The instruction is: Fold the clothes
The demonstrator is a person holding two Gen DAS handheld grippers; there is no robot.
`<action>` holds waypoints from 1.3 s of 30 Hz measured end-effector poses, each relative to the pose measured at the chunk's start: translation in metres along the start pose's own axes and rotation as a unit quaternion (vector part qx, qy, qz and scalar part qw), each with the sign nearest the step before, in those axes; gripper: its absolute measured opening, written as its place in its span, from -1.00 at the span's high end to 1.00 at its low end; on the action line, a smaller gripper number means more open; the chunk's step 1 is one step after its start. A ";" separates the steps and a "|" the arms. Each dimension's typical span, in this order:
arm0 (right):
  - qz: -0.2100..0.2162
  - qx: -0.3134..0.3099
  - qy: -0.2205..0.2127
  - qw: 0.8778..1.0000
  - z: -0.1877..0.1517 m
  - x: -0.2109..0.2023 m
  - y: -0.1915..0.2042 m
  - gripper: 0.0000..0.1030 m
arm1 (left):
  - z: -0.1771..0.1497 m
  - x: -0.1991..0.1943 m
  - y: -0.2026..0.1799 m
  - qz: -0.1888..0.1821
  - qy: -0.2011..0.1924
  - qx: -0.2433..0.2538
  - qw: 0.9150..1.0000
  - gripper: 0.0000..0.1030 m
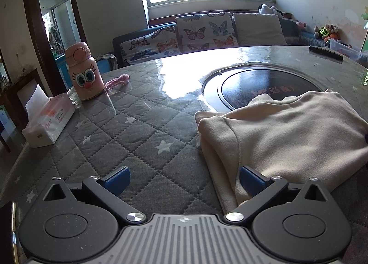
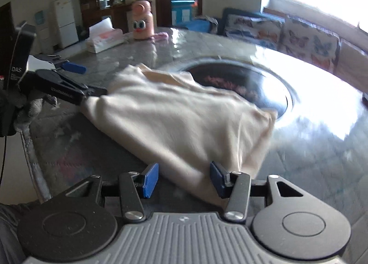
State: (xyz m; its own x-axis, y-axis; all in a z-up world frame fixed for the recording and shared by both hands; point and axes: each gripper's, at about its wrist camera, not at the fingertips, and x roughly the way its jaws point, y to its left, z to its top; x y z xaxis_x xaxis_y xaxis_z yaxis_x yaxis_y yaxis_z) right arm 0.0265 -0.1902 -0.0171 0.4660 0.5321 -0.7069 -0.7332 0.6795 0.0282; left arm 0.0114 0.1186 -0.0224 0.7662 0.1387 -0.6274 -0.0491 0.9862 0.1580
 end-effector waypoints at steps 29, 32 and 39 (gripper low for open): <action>0.014 0.061 -0.040 0.997 0.046 0.026 -0.043 0.02 | 0.046 0.033 0.005 0.008 0.001 -0.013 1.000 -1.00; 0.014 0.068 -0.039 0.997 0.052 0.036 -0.046 0.02 | 0.057 0.035 -0.005 -0.001 -0.008 -0.003 1.000 -1.00; 0.013 0.092 -0.027 0.995 0.059 0.053 -0.055 0.02 | 0.078 0.051 -0.028 -0.018 -0.013 0.031 0.999 -1.00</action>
State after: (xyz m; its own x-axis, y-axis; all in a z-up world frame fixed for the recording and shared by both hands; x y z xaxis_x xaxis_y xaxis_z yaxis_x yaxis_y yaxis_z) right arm 0.1212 -0.1699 -0.0142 0.4774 0.5747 -0.6647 -0.6454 0.7427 0.1786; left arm 0.1019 0.0910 0.0000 0.7837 0.0995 -0.6131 0.0181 0.9830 0.1827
